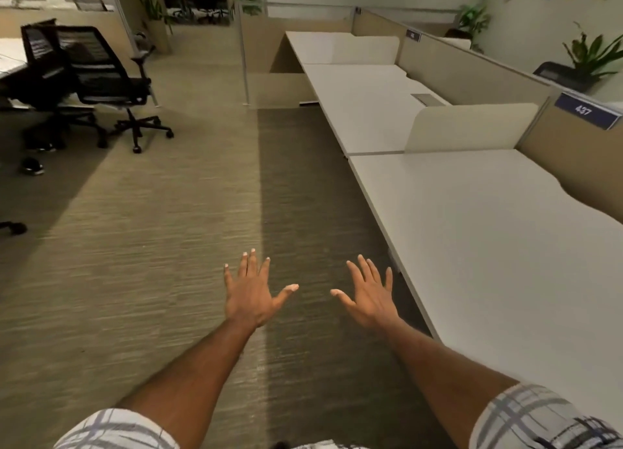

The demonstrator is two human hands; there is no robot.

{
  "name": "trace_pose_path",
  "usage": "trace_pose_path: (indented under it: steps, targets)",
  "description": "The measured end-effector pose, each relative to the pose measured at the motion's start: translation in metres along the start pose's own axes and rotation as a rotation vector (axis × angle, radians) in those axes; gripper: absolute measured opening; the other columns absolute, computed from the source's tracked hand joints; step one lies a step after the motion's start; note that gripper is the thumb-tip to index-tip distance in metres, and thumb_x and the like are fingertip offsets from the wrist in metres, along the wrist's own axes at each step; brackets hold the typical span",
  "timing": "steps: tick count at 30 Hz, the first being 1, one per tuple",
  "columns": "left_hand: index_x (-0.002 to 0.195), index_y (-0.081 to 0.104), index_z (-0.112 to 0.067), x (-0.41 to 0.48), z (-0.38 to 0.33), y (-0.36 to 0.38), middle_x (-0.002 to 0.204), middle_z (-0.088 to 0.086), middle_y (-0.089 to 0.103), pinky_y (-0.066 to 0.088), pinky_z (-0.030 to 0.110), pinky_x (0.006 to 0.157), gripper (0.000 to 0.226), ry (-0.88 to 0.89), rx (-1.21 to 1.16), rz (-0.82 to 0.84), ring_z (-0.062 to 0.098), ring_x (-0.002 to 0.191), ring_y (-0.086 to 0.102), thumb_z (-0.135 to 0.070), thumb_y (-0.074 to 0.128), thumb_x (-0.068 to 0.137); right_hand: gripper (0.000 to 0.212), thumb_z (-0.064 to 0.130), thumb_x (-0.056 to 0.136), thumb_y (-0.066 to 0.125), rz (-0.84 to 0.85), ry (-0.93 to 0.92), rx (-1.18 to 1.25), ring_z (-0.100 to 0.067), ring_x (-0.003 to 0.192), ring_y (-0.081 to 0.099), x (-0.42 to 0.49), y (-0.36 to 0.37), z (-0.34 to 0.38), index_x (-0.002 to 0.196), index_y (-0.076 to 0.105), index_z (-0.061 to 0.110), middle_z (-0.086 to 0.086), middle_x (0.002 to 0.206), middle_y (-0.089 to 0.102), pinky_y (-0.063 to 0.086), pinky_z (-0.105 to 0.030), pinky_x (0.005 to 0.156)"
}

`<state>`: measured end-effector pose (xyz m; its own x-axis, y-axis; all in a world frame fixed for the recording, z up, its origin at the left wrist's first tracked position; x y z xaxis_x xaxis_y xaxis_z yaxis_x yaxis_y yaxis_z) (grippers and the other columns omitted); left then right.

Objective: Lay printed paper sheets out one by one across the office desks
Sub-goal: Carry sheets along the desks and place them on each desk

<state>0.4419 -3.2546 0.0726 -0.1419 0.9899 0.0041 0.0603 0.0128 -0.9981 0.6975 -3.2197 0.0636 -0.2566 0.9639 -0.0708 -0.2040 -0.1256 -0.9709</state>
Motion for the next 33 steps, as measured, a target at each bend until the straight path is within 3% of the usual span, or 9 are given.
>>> trace_pose_path:
  steps: [3, 12, 19, 23, 33]
  targets:
    - [0.154, 0.022, -0.023, 0.067, 0.01, -0.009, 0.164, 0.01, 0.009, 0.005, 0.06, 0.118, 0.113, 0.056, 0.014, -0.001, 0.025, 0.152, 0.002, -0.095, 0.004, 0.068, 0.082, 0.071, 0.091, 0.034, -0.039, 0.035, -0.004, -0.021, 0.152, -0.007, 0.059, -0.012, -0.002, 0.155, 0.012, 0.026, -0.002, 0.165, 0.0, -0.014, -0.058, 0.115]
    - [0.154, 0.019, -0.023, 0.243, 0.022, 0.015, 0.165, 0.009, 0.005, 0.005, 0.061, 0.118, 0.112, 0.114, 0.041, 0.055, 0.025, 0.152, 0.0, -0.094, 0.005, 0.069, 0.081, 0.07, 0.091, 0.035, 0.011, 0.096, 0.028, -0.021, 0.152, -0.007, 0.224, 0.004, -0.013, 0.155, 0.012, 0.027, -0.001, 0.165, 0.001, -0.012, -0.058, 0.117]
    - [0.156, 0.012, -0.025, 0.401, 0.021, 0.029, 0.165, 0.008, -0.002, 0.001, 0.06, 0.118, 0.113, 0.178, 0.083, 0.126, 0.024, 0.152, -0.004, -0.095, 0.008, 0.067, 0.082, 0.068, 0.091, 0.04, 0.075, 0.096, 0.085, -0.022, 0.152, -0.004, 0.404, 0.004, -0.046, 0.155, 0.012, 0.026, -0.001, 0.165, 0.002, -0.006, -0.054, 0.12]
    - [0.156, 0.017, -0.024, 0.5, 0.022, 0.013, 0.165, 0.008, 0.003, 0.002, 0.059, 0.119, 0.107, 0.159, 0.092, 0.071, 0.024, 0.152, 0.0, -0.092, 0.017, 0.072, 0.08, 0.067, 0.092, 0.039, 0.048, 0.044, 0.054, -0.021, 0.152, -0.003, 0.509, -0.025, -0.055, 0.156, 0.013, 0.025, -0.002, 0.165, 0.003, -0.003, -0.052, 0.121]
    - [0.156, 0.013, -0.023, 0.714, 0.047, 0.023, 0.165, 0.009, 0.003, 0.003, 0.059, 0.119, 0.108, 0.116, 0.097, 0.068, 0.025, 0.152, 0.0, -0.092, 0.008, 0.072, 0.08, 0.065, 0.092, 0.04, 0.078, -0.054, 0.038, -0.022, 0.152, -0.005, 0.728, -0.033, -0.041, 0.155, 0.014, 0.024, -0.002, 0.165, 0.002, -0.007, -0.055, 0.12]
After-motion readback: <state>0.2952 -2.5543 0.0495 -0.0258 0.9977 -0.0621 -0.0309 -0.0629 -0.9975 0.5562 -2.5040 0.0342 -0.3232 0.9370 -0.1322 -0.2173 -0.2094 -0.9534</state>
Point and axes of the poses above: each hand's wrist, its own x-axis towards the middle knuckle, its own y-axis out of the palm, z = x × y, the point moved 4 cm from there along x, towards the middle knuckle
